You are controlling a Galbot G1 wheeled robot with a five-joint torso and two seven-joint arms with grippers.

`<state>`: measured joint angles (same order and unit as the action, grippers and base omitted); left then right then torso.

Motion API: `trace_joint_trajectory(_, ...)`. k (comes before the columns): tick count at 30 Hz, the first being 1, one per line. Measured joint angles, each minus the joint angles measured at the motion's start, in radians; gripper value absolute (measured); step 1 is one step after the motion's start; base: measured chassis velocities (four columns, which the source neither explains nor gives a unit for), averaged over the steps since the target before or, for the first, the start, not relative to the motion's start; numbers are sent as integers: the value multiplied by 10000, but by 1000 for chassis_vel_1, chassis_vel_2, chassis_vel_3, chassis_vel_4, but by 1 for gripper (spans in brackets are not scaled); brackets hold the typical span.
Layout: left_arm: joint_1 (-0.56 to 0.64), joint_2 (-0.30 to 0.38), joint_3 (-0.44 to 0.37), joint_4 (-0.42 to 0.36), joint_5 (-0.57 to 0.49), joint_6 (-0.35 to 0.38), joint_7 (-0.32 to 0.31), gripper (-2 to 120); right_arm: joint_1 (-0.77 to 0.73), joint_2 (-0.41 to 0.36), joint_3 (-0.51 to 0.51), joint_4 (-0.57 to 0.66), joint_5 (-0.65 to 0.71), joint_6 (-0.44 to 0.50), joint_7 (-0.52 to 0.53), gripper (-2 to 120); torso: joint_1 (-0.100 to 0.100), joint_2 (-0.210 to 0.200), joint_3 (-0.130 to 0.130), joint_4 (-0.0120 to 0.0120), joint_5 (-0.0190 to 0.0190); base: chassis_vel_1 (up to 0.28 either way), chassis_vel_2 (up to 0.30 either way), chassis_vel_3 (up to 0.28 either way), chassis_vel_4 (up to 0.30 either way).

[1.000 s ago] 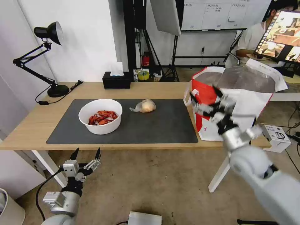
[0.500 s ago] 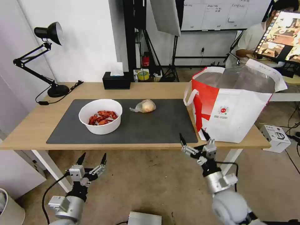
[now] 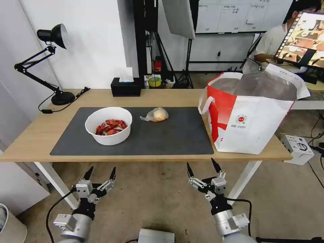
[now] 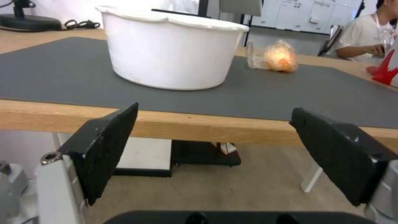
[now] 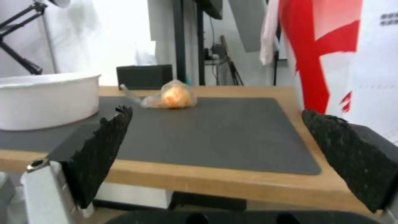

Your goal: Pick up the trash from the table and place it into the takeout bag.

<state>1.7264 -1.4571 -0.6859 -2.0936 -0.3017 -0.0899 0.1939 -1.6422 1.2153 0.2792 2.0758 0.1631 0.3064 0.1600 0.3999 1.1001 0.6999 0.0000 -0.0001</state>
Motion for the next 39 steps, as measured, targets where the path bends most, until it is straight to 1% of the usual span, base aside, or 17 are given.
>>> trace_joint_trajectory(4,5,6,17,-20,4,-16,8,100,-41,44,189,54,0,-61,108,100,1,-1,0,0,2,0,0,0,0)
trace_joint_trajectory(7,6,7,-40,-48,6,-32,8,100,-146,263,853,36,-56,-80,150,100,1,-1,0,0,2,0,0,0,0)
trace_joint_trajectory(8,6,7,-40,-48,6,-32,8,100,-146,263,853,36,-56,-80,150,100,1,-1,0,0,2,0,0,0,0)
trace_joint_trajectory(10,-1,12,-78,-53,-3,-39,10,100,-195,376,1613,-60,53,-76,163,100,1,-1,1,0,2,0,0,0,0)
trace_joint_trajectory(11,-1,12,-78,-53,-3,-39,10,100,-195,376,1613,-60,53,-76,163,100,1,-1,1,0,2,0,0,0,0)
trace_joint_trajectory(14,-90,43,-35,-17,-13,-39,15,100,-199,362,2146,-69,254,-73,163,100,1,-1,0,0,1,0,0,0,0)
trace_joint_trajectory(18,-180,11,54,46,-11,-40,15,100,-201,351,2267,-23,346,-73,157,100,2,-1,1,0,1,0,0,0,0)
trace_joint_trajectory(28,-158,-37,42,101,13,-39,15,100,-183,348,2177,-18,385,-89,133,100,2,-1,1,0,1,0,0,0,0)
trace_joint_trajectory(35,-164,-17,-64,101,12,-39,18,100,-71,262,1827,61,609,-338,178,100,1,-1,0,-1,0,0,0,0,0)
trace_joint_trajectory(39,-192,25,-110,112,-10,-39,19,100,232,88,1492,78,810,-534,178,100,1,-1,1,0,0,0,0,0,0)
